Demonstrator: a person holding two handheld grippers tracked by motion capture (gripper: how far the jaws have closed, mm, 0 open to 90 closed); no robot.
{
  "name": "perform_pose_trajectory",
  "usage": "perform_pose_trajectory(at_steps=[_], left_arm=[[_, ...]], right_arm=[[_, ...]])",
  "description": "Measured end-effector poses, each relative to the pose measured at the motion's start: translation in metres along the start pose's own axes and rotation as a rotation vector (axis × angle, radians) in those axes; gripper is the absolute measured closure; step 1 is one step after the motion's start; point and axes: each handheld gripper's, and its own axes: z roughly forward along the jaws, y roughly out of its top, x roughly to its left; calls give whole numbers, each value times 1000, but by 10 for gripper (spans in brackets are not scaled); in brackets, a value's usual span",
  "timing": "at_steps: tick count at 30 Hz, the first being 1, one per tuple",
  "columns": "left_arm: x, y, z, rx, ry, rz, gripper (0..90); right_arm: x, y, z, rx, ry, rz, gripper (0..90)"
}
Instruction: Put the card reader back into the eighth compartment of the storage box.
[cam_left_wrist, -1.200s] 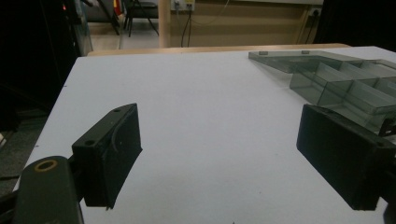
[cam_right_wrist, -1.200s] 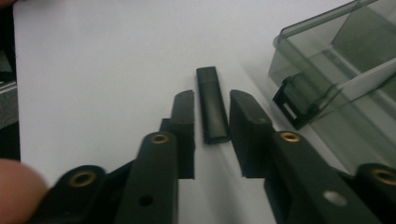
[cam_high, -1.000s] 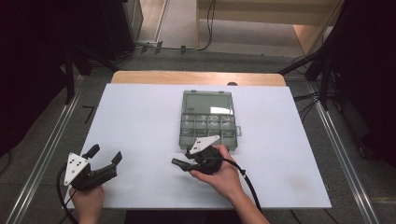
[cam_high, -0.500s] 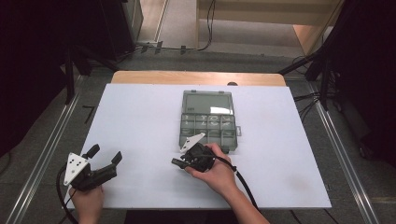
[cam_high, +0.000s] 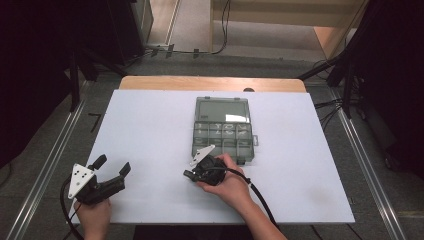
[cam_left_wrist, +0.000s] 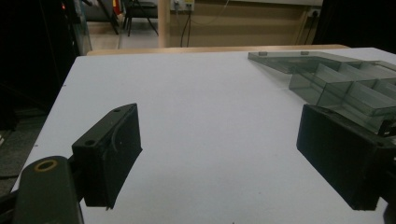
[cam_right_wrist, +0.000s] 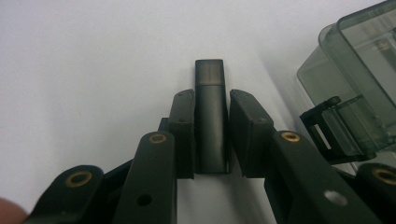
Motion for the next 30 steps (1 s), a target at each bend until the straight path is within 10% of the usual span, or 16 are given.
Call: perform_pose_trajectory(at_steps=[30], left_arm=[[0,0,0,3,2,4,142]], right_arm=[[-4,-1,-16,-100,9,27,715]])
